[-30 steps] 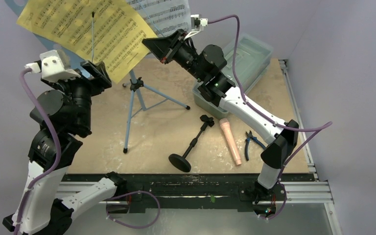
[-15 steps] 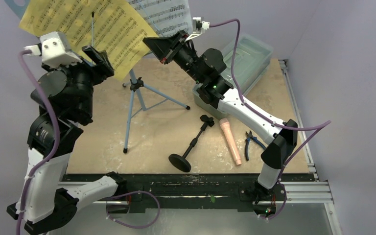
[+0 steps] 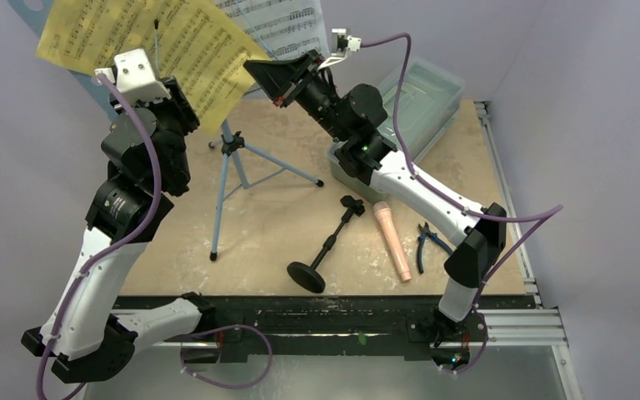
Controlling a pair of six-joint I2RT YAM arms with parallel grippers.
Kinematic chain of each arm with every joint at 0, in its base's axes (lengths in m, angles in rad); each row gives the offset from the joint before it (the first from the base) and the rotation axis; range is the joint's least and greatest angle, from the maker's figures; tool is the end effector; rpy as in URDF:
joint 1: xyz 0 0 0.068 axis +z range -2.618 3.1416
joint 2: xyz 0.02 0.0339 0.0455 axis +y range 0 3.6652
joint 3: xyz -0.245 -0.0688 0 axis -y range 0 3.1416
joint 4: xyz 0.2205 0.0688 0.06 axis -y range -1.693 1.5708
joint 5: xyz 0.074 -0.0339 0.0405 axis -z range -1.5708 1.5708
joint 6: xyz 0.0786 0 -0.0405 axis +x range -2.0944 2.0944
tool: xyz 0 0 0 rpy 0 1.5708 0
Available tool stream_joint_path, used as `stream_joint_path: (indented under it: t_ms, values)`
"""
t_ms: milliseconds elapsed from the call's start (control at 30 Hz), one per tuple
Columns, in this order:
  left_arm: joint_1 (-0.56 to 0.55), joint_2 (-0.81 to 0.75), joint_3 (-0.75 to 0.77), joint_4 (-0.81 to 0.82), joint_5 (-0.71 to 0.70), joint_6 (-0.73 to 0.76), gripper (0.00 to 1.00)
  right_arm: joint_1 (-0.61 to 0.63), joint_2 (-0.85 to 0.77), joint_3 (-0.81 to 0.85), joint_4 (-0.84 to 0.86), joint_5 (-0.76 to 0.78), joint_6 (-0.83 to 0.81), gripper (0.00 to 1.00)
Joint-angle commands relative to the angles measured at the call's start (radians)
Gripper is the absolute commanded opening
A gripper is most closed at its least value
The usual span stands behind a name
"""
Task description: Set up the instrument practice props
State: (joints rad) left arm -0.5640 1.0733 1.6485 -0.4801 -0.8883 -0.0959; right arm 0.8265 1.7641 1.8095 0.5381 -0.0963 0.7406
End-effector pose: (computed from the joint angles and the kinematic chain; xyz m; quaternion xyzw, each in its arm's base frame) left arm 0.1834 -0.0439 0.5108 -0.1684 0.6646 0.0570 0.7257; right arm 0.2733 0.3079 0.5078 -0.0627 0.4710 0.6370 0.6070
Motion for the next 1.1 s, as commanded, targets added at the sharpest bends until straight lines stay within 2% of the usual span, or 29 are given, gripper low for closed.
stream_joint_path:
  t_ms: [0, 133, 567, 900, 1067]
  values:
    - [0.001, -0.027, -0.030, 0.137, -0.014, 0.062, 0.43, 0.001, -0.044, -0.008, 0.084, 0.007, 0.009, 0.00]
    - [0.001, -0.051, -0.074, 0.224, -0.002, 0.130, 0.29, 0.002, -0.019, -0.003, 0.137, -0.001, 0.064, 0.00]
    - [0.001, -0.046, -0.070, 0.267, 0.013, 0.210, 0.01, 0.005, -0.009, -0.013, 0.168, 0.009, 0.102, 0.00]
    - [0.001, -0.164, -0.161, 0.369, 0.146, 0.179, 0.00, 0.008, 0.049, -0.004, 0.293, 0.000, 0.229, 0.00]
    - [0.001, -0.177, -0.167, 0.377, 0.156, 0.187, 0.00, 0.008, 0.055, 0.009, 0.338, 0.019, 0.278, 0.00]
